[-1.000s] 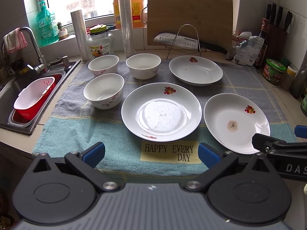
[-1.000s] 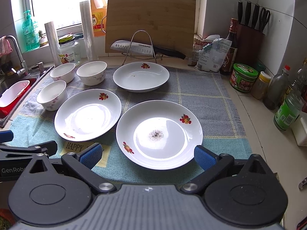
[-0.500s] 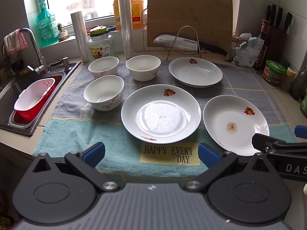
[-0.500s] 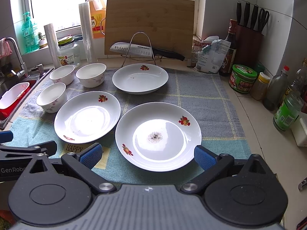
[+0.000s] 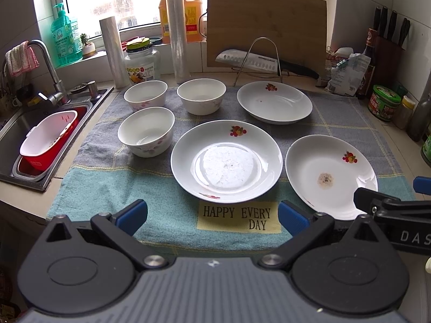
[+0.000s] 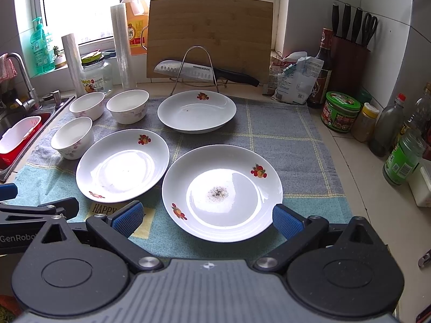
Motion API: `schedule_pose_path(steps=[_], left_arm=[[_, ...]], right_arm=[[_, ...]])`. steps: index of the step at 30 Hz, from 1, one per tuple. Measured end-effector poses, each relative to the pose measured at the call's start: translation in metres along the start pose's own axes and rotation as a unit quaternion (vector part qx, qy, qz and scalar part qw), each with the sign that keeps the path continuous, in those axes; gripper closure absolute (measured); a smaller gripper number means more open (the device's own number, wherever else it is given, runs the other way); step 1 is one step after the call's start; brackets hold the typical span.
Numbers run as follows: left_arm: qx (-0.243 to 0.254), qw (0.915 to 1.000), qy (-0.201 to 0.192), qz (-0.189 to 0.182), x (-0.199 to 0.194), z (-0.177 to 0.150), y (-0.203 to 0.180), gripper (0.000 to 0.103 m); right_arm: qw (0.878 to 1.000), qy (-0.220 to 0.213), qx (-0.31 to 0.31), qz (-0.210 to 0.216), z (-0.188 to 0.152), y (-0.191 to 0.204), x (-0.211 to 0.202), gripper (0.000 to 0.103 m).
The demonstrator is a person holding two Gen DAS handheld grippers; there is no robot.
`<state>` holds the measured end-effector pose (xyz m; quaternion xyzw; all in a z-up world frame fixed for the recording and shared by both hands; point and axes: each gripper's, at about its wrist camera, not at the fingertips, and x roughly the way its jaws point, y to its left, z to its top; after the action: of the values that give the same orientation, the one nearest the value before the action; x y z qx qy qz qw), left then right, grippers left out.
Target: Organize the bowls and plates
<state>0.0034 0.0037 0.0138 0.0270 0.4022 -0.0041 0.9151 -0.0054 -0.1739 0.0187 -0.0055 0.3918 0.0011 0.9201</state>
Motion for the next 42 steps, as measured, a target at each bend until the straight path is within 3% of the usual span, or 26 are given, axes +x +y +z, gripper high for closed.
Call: schedule_pose_path(steps=[15,27,35,42], left_arm=[[0.007,0.9999,-0.003,-0.012,0.005,0.003,0.002,0.001],[0.016,0.9983,-0.026,-0.050,0.014,0.000,0.005,0.001],[0.024,0.9978,-0.034,-0.051,0.025,-0.001,0.010,0.001],[0.030,0.9953,-0.020,-0.089,0.037,0.001,0.015,0.001]], right_arm=[[1.000,-0.004,-0.006,-0.002,0.003,0.000,0.003,0.000],[0.998,-0.049,-0.035,0.020,0.000,-0.007,0.007,0.000],[0.997,-0.051,-0.053,0.032,-0.015,-0.017,0.022,0.000],[0.997,-0.026,-0.063,0.036,-0.041,-0.031,0.047,0.000]])
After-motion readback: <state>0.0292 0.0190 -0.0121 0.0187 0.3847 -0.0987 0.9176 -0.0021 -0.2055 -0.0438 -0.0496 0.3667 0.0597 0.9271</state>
